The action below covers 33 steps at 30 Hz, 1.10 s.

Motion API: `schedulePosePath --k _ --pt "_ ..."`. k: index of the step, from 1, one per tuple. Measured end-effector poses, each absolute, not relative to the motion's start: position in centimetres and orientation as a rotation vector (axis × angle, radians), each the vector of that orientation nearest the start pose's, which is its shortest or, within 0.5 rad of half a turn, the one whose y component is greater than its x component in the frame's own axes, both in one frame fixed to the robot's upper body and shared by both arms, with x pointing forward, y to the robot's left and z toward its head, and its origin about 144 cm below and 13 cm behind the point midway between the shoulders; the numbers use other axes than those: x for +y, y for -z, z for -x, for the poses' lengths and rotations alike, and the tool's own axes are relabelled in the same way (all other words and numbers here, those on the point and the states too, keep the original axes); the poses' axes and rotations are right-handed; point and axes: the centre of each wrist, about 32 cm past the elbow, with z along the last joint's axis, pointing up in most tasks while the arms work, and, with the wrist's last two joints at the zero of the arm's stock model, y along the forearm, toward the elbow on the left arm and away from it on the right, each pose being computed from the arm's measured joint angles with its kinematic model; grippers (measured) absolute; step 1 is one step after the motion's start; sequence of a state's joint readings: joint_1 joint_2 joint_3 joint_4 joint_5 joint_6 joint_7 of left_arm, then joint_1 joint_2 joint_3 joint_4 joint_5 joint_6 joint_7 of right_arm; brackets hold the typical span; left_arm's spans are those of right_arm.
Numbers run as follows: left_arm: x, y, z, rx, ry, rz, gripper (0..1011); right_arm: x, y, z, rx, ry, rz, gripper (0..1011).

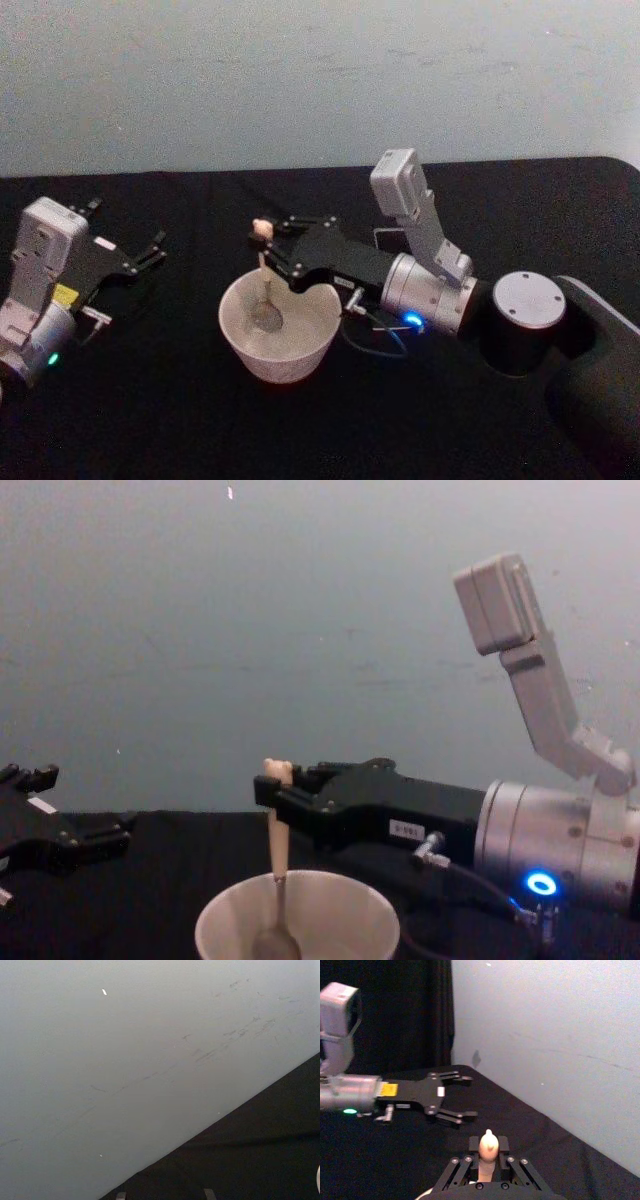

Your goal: Pick up the stirring spoon with one hand, stir inside the cup, then place it back in its original position.

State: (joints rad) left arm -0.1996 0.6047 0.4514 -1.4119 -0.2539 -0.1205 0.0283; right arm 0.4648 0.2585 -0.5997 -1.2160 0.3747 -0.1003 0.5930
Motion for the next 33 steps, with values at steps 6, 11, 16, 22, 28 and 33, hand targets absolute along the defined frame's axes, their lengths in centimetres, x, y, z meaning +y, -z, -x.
schedulePosePath --k 6,11,16,22,28,33 --pt "31.0 -114.0 -48.9 -0.285 -1.248 -0.305 1001 -17.5 -116.5 -55.5 -0.080 0.569 0.049 214" --pt "31.0 -114.0 -48.9 -0.285 -1.248 -0.304 1001 -18.8 -116.8 -55.0 -0.088 0.587 0.054 214" --pt "31.0 -114.0 -48.9 -0.285 -1.248 -0.304 1001 -19.8 -117.0 -54.3 -0.089 0.591 0.055 214" --pt "31.0 -114.0 -48.9 -0.285 -1.248 -0.304 1001 -20.6 -117.1 -53.2 -0.082 0.572 0.054 214" --pt "31.0 -114.0 -48.9 -0.285 -1.248 -0.304 1002 -20.6 -117.0 -51.9 -0.066 0.520 0.051 214" --pt "31.0 -114.0 -48.9 -0.285 -1.248 -0.304 1001 -20.0 -116.7 -51.6 -0.054 0.491 0.058 214"
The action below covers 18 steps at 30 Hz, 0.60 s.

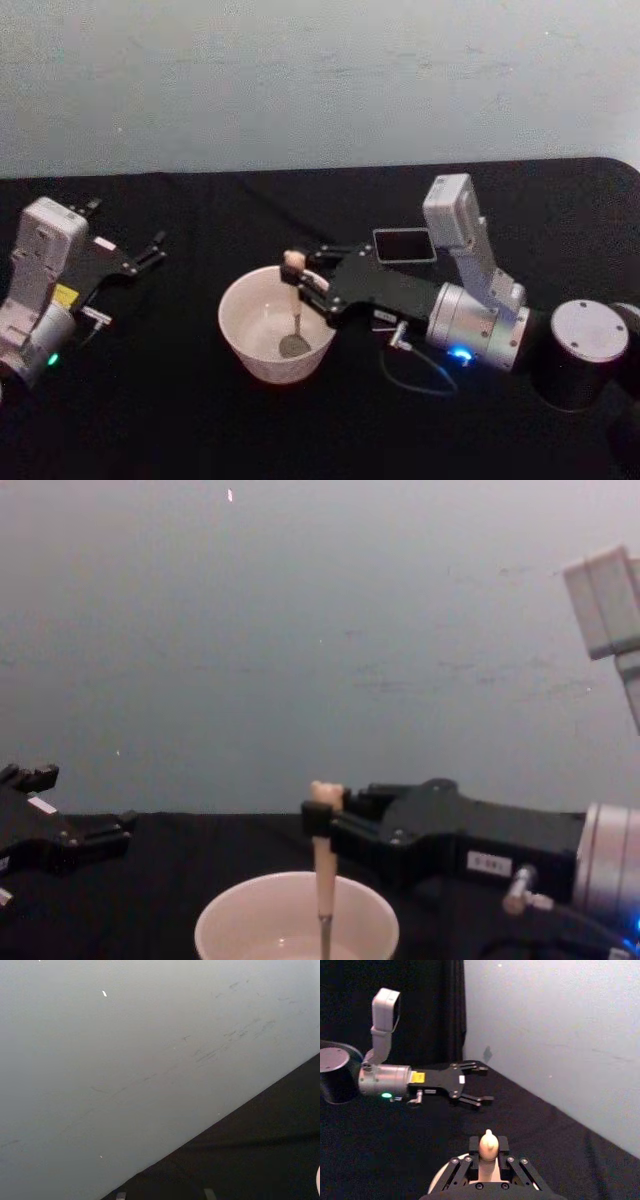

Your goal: Pick up the stirring spoon with one hand, stir inside the cup, then place it back in its original position.

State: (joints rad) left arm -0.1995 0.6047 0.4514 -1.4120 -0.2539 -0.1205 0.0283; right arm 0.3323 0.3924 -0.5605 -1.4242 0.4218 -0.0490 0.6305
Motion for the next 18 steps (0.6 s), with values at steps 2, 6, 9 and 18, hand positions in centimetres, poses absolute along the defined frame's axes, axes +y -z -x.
schedulePosePath --k 2,6,9,18 --pt "31.0 -114.0 -48.9 -0.285 -1.248 -0.304 1001 -19.6 -116.7 -51.5 -0.051 0.480 0.060 214" --pt "31.0 -114.0 -48.9 -0.285 -1.248 -0.304 1001 -18.8 -116.6 -51.8 -0.050 0.471 0.066 214" --pt "31.0 -114.0 -48.9 -0.285 -1.248 -0.304 1001 -18.3 -116.6 -52.2 -0.052 0.475 0.067 214" --pt "31.0 -114.0 -48.9 -0.285 -1.248 -0.304 1001 -17.4 -116.7 -53.8 -0.063 0.515 0.069 214"
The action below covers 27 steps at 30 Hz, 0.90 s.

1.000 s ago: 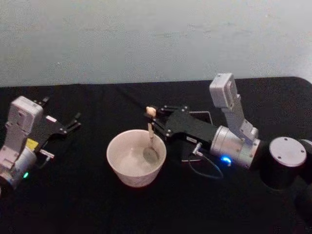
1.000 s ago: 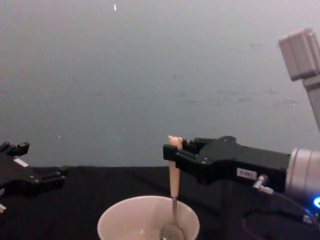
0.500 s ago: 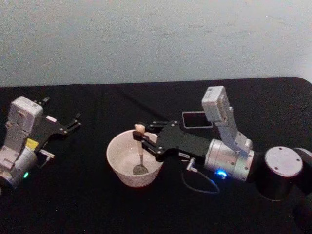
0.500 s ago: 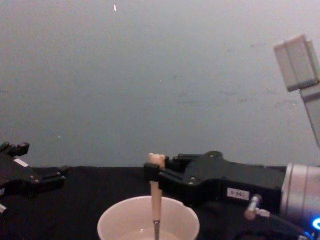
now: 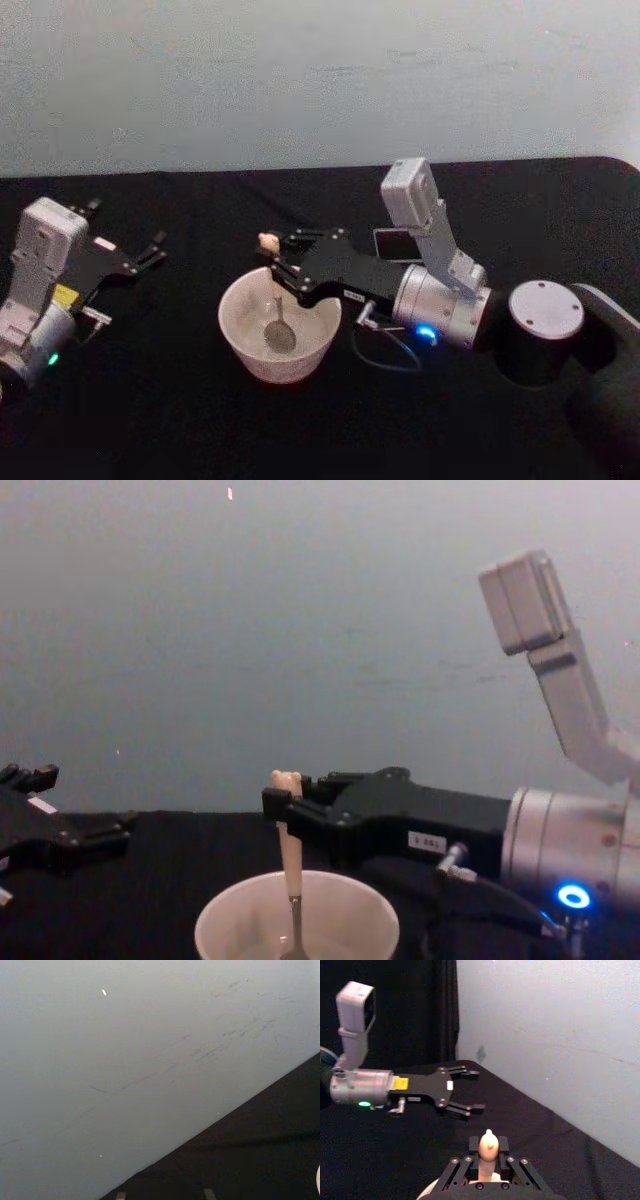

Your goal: Pick up the stirring spoon with one hand, stir inside the cup, then place it back in its original position.

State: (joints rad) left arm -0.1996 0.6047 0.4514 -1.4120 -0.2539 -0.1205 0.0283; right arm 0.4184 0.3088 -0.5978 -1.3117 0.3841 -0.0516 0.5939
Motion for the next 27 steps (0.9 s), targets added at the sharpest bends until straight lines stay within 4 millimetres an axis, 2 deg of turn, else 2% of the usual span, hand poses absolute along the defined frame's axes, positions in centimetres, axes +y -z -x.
schedulePosePath --k 14,19,27 --pt "31.0 -114.0 -48.9 -0.285 -1.248 -0.304 1001 -18.4 -117.1 -55.2 -0.088 0.590 0.098 214" --pt "31.0 -114.0 -48.9 -0.285 -1.248 -0.304 1001 -19.0 -117.2 -54.9 -0.097 0.595 0.111 214" --pt "31.0 -114.0 -48.9 -0.285 -1.248 -0.304 1002 -20.2 -117.7 -53.1 -0.104 0.590 0.118 214"
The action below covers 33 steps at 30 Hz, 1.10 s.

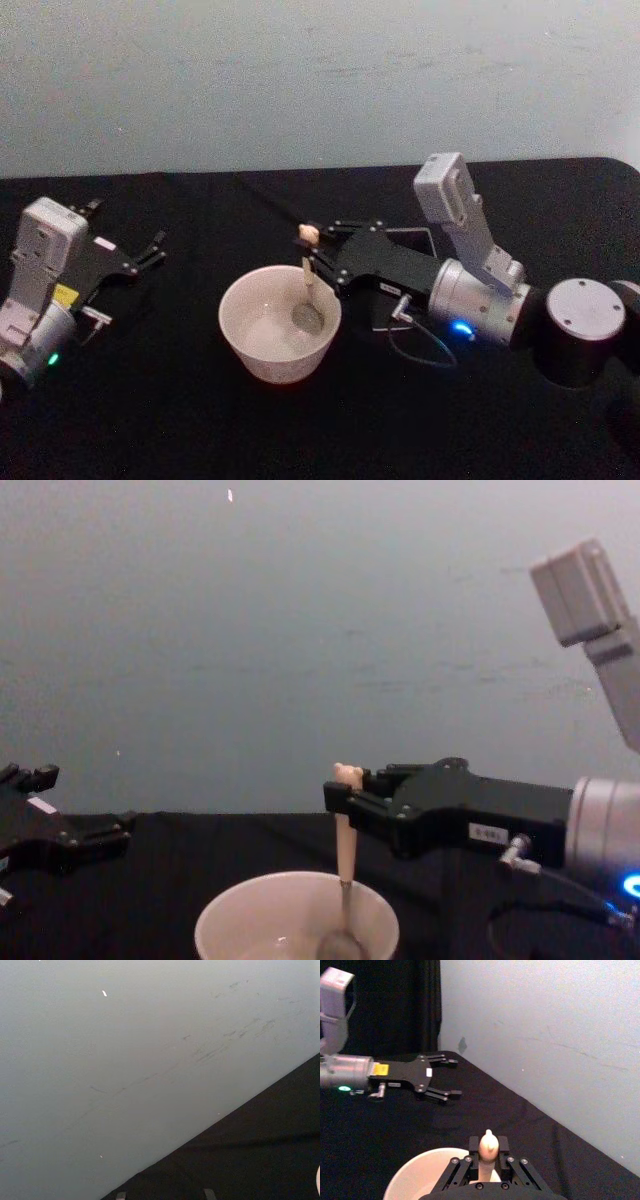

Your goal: Pick up the stirring spoon with one hand, stir inside the cup, then place it back in its original position.

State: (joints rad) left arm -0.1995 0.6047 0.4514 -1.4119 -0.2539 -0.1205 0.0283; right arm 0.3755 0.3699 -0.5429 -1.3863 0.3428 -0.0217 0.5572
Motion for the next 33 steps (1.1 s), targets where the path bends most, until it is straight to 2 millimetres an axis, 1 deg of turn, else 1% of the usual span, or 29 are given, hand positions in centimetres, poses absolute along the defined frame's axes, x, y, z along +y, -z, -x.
schedulePosePath --k 5,11,18,26,33 --pt "31.0 -114.0 -48.9 -0.285 -1.248 -0.304 1001 -20.4 -118.0 -51.8 -0.102 0.563 0.103 214" --pt "31.0 -114.0 -48.9 -0.285 -1.248 -0.304 1001 -20.4 -118.3 -50.9 -0.097 0.528 0.094 214" --pt "31.0 -114.0 -48.9 -0.285 -1.248 -0.304 1001 -19.7 -118.1 -50.5 -0.088 0.490 0.096 214" --pt "31.0 -114.0 -48.9 -0.285 -1.248 -0.304 1001 -18.4 -118.0 -51.1 -0.082 0.461 0.090 214" --pt "31.0 -114.0 -48.9 -0.285 -1.248 -0.304 1001 -17.1 -118.0 -52.4 -0.077 0.456 0.087 214"
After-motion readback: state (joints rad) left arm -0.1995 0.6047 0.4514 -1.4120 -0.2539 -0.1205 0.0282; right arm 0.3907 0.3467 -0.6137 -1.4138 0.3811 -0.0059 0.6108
